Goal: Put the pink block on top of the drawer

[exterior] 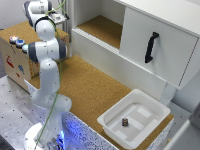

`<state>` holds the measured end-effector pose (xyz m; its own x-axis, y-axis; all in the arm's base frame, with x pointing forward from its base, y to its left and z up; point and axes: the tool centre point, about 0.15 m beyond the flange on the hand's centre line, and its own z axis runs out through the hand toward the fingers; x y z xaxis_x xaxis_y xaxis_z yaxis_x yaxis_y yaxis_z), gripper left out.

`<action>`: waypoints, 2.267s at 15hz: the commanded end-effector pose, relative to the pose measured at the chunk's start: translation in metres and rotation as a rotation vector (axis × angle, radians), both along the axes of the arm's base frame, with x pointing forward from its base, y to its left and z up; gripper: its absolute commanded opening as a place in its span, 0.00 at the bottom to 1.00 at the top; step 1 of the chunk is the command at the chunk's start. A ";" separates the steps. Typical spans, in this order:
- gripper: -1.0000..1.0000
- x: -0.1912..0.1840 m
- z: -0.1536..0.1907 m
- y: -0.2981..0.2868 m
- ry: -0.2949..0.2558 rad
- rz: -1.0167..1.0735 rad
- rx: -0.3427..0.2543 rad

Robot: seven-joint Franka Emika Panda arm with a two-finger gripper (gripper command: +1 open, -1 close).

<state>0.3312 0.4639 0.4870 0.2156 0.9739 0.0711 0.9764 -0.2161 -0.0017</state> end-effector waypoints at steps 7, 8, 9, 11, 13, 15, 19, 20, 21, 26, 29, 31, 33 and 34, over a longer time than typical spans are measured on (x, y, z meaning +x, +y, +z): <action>1.00 -0.034 0.028 -0.018 -0.002 -0.075 0.038; 1.00 -0.034 0.028 -0.018 -0.002 -0.075 0.038; 1.00 -0.034 0.028 -0.018 -0.002 -0.075 0.038; 1.00 -0.034 0.028 -0.018 -0.002 -0.075 0.038; 1.00 -0.034 0.028 -0.018 -0.002 -0.075 0.038; 1.00 -0.034 0.028 -0.018 -0.002 -0.075 0.038; 1.00 -0.034 0.028 -0.018 -0.002 -0.075 0.038; 1.00 -0.034 0.028 -0.018 -0.002 -0.075 0.038; 1.00 -0.034 0.028 -0.018 -0.002 -0.075 0.038; 1.00 -0.057 0.053 0.010 -0.048 -0.083 0.000; 1.00 -0.098 0.073 0.045 -0.080 -0.019 -0.021; 1.00 -0.123 0.077 0.067 -0.085 0.047 -0.046; 1.00 -0.144 0.072 0.085 -0.071 0.108 -0.076; 1.00 -0.155 0.070 0.094 -0.065 0.129 -0.085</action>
